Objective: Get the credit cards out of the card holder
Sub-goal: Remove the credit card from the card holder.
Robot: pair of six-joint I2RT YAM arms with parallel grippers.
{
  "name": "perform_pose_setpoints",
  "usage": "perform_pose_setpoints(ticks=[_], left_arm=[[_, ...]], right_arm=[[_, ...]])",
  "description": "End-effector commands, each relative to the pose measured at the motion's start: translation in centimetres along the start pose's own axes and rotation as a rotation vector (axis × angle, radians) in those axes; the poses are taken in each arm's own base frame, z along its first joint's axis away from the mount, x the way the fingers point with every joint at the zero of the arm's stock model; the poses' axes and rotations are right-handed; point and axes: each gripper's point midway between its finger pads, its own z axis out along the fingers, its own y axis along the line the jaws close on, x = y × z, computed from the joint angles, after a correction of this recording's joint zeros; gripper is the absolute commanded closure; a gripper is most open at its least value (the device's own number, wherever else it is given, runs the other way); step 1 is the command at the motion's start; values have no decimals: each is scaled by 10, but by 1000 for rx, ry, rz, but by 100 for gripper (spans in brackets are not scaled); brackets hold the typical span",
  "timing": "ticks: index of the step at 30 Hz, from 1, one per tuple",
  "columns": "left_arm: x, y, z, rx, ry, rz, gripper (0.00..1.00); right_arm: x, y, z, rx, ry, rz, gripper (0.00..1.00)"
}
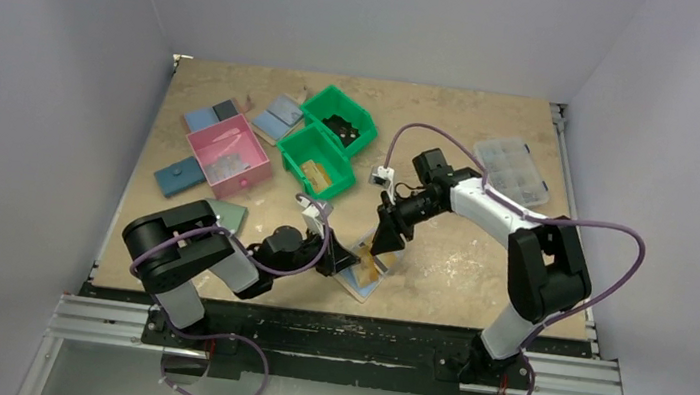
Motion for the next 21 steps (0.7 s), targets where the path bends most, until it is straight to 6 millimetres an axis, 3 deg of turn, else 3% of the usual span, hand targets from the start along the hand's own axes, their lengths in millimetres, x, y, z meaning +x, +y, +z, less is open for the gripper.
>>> perform_pose_setpoints(ticks=[1, 7, 21], left_arm=[[-3, -13, 1, 66, 8, 125, 100], [-6, -18, 0, 86, -6, 168, 100], [-10, -40, -6, 175, -45, 203, 100]], right_arm=[[-23, 9, -21, -2, -77, -93, 51], [-9, -2, -15, 6, -32, -52, 50], [3, -10, -5, 1, 2, -13, 50]])
